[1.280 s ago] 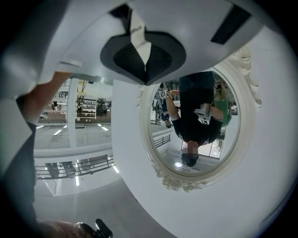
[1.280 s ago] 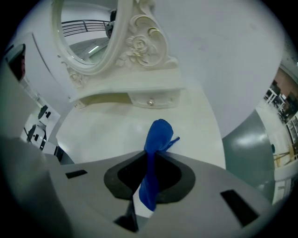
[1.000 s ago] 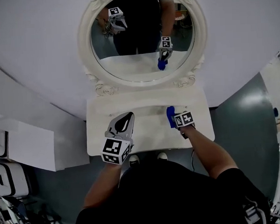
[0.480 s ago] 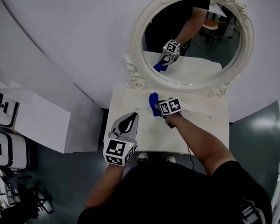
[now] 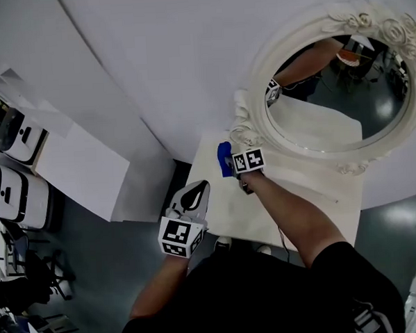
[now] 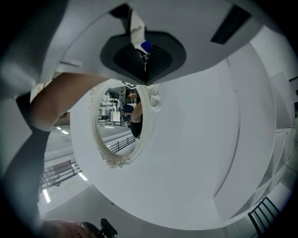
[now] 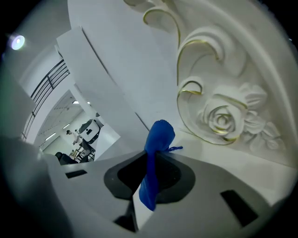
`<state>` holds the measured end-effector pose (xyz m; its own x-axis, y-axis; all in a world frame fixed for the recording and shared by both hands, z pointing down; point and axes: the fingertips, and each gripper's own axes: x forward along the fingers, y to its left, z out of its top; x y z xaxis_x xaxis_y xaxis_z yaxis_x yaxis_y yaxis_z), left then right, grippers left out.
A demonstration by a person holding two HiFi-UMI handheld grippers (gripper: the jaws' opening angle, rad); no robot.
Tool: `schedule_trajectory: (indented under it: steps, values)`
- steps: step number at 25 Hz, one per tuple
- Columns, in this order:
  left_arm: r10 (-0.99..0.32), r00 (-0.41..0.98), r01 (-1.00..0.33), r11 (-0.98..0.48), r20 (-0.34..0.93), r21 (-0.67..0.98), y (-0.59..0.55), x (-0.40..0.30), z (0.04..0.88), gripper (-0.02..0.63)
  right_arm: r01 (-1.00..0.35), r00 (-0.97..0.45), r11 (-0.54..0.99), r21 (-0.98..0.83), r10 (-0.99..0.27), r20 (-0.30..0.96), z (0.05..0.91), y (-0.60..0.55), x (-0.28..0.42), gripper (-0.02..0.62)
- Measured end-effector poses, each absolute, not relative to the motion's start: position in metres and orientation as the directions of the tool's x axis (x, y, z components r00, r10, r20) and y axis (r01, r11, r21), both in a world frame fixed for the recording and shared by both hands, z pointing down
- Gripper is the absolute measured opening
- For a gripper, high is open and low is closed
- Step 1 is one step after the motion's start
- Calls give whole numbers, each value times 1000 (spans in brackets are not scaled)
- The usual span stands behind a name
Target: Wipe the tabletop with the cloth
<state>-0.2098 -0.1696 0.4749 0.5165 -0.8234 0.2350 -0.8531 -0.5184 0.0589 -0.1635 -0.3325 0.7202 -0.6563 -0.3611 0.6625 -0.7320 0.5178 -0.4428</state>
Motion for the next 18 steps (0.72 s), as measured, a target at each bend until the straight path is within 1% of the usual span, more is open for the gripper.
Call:
schedule_trajectory:
  steps: [4, 8, 13, 18]
  values:
    - [-839, 484, -872, -488, 248, 52, -182, -233, 478, 11, -730, -657, 514, -451, -344, 671, 733, -350, -189, 37]
    - [-845, 468, -880, -471, 260, 53, -189, -246, 481, 11, -749, -640, 476, -462, -338, 690, 753, -361, -192, 37]
    - [-840, 471, -878, -476, 268, 49, -200, -249, 484, 11, -769, -620, 446, -458, -347, 703, 764, -372, -183, 37]
    - [-824, 500, -861, -506, 267, 53, -208, -232, 485, 11, -787, -594, 439, -434, -347, 726, 771, -366, -156, 37]
